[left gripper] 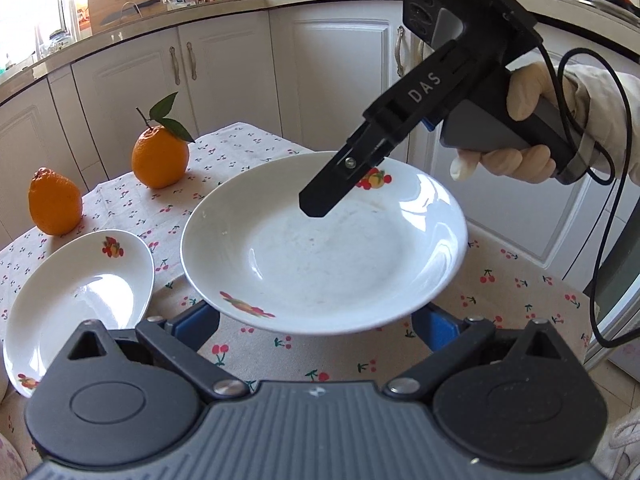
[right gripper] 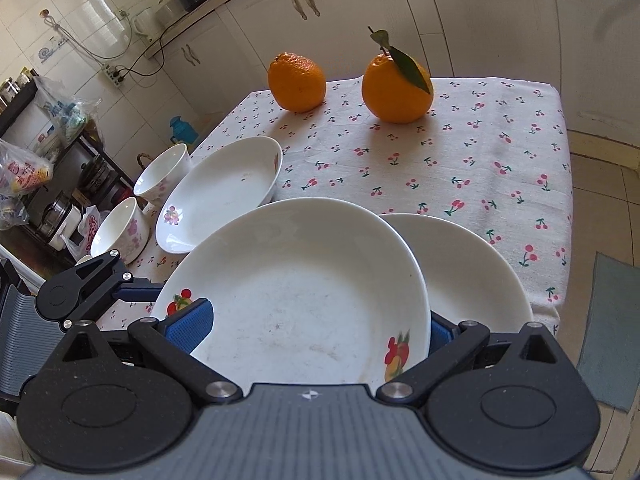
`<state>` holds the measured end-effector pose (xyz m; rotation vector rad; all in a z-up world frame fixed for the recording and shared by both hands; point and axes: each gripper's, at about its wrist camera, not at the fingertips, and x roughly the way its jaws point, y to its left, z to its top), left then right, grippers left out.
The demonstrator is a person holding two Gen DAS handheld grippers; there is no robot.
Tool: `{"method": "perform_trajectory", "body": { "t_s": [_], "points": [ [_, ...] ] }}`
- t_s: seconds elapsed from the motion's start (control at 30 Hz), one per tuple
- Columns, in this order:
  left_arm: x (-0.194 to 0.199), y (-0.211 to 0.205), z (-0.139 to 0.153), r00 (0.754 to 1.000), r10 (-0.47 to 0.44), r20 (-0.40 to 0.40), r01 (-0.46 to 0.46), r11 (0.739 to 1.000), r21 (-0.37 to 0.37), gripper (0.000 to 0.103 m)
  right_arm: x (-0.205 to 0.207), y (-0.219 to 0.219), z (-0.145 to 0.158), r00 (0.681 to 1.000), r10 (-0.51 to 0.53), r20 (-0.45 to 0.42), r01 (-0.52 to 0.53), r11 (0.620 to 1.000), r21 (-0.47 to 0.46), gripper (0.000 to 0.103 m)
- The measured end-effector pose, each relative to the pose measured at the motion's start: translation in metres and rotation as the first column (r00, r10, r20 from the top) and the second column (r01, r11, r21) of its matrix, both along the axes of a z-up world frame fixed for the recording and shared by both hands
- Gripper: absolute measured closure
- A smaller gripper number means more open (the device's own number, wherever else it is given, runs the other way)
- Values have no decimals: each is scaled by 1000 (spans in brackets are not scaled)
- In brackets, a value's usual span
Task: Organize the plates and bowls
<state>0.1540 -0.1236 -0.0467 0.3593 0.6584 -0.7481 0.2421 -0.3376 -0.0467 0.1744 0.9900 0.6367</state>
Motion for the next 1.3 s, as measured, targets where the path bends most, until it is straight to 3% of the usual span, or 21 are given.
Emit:
{"method": "perform_trajectory", "body": {
  "t_s": [0.8, 1.3],
  "points": [
    [22, -25, -10, 998, -65, -12, 66, 997, 29, 1, -8, -31, -10, 997, -74, -19, 74, 997, 4, 0],
    [30, -23, -14, 994, -96, -47, 95, 995, -22, 0, -23, -36, -7, 994, -108, -28, 107, 994, -30, 0]
  ]
}}
